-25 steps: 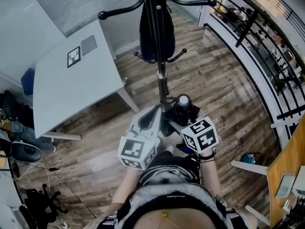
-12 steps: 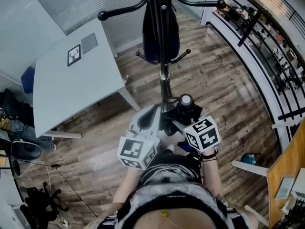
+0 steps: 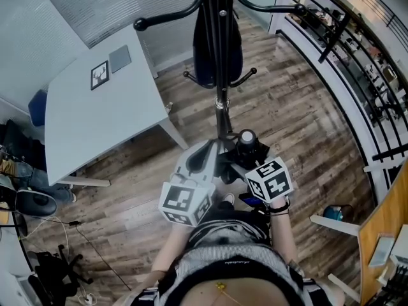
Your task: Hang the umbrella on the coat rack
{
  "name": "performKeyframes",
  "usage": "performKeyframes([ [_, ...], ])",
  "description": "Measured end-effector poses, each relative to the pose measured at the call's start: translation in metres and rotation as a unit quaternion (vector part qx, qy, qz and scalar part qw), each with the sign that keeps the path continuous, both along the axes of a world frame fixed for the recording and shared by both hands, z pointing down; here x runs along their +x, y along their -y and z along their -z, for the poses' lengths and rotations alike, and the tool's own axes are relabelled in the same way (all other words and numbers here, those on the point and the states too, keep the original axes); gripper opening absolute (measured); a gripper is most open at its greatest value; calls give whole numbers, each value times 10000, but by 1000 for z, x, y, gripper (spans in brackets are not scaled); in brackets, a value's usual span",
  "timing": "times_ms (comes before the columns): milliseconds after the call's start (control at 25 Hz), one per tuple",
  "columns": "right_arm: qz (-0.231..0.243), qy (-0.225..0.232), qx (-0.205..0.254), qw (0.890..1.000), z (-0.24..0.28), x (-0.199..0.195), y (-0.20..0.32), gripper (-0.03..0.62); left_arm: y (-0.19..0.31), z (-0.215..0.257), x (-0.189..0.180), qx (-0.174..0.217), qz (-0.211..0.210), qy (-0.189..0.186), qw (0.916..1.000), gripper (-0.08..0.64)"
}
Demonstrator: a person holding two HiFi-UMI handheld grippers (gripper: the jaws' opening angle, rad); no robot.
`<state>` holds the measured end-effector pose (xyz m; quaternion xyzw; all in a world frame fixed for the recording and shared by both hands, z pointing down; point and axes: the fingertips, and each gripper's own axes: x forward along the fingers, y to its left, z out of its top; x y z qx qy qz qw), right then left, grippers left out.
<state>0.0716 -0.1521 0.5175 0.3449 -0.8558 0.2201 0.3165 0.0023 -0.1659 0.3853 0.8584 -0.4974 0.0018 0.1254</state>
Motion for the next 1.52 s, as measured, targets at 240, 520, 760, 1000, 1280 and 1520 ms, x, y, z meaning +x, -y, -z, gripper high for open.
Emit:
performKeyframes([
  [240, -16, -71, -47, 10000, -12, 5, 3, 275, 0, -5, 4, -36, -36, 26, 10000, 11],
  [520, 15, -212, -111, 9997, -19, 9, 5, 275, 1, -5, 4, -54, -35, 62, 10000, 11],
  [760, -74, -214, -71, 9997, -25, 9, 9, 252, 3, -7, 3, -95, -35, 36, 9999, 11],
  [1000, -5, -213, -134, 9997, -32, 8, 13, 250, 5, -9, 3, -110, -33, 40, 9999, 11],
  [1280, -6, -302, -262, 9992, -45, 11, 15, 249, 8, -11, 0, -142, -38, 65, 9999, 11],
  [1520, -43, -404, -388, 9984, -56, 14, 17, 250, 12, -12, 1, -172, -107, 81, 9998, 11],
])
